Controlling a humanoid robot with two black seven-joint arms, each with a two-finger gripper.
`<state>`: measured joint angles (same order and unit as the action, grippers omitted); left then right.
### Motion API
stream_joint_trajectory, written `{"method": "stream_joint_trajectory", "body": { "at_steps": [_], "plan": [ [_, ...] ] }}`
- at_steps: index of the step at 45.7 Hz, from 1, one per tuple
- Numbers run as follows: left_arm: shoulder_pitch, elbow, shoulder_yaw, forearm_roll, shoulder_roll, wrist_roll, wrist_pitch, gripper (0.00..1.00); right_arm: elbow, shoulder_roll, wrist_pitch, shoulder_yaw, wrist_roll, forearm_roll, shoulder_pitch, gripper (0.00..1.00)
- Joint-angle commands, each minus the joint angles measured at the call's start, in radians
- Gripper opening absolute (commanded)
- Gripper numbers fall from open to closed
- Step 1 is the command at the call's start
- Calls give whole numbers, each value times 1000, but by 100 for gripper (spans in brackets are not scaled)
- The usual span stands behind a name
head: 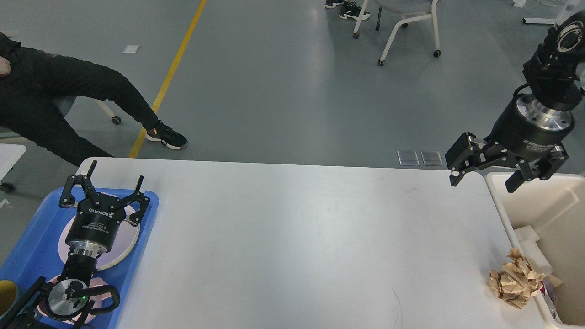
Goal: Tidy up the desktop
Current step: 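Lower the open right gripper onto the crumpled brown paper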
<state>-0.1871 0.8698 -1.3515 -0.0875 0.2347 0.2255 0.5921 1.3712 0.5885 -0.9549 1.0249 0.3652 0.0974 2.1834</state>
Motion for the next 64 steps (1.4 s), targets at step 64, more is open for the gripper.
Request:
{"method": "stream_joint_trajectory", "body": {
  "at_steps": [64],
  "plan": [
    [0,0,0,0,0,0,0,96,-190,86,577,70,-117,1,-659,100]
  ]
}}
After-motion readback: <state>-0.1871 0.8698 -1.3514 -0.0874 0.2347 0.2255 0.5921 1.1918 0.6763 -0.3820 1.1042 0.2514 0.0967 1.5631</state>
